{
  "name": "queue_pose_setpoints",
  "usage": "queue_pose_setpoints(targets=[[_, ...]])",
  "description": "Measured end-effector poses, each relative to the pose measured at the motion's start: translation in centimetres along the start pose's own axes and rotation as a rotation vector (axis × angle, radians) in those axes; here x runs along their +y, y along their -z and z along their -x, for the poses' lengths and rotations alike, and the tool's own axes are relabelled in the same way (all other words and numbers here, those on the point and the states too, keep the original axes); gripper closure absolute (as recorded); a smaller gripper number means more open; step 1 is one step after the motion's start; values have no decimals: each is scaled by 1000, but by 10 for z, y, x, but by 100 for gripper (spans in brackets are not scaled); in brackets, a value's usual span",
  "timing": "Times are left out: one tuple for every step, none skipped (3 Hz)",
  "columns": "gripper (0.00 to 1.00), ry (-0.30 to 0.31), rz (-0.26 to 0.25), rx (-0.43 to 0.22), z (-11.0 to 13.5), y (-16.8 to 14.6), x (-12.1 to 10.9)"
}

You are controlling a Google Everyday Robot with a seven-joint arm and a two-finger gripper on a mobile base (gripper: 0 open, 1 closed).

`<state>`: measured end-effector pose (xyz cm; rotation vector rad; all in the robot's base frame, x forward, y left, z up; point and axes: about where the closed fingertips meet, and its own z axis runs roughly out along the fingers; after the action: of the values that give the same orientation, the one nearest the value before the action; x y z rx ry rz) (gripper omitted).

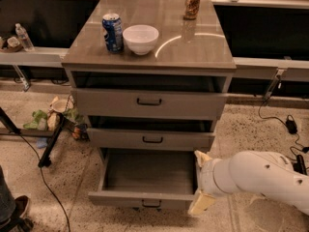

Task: Close bottom drawer

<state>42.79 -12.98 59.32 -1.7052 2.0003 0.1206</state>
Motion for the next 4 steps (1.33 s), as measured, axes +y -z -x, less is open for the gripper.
queue_pose_setpoints(targets=[[0, -42, 51, -28, -42, -81, 26], [0, -51, 24, -63, -72, -141, 35], [0, -48, -44, -100, -103, -206, 36], [0, -52, -43, -97, -107, -210, 36]])
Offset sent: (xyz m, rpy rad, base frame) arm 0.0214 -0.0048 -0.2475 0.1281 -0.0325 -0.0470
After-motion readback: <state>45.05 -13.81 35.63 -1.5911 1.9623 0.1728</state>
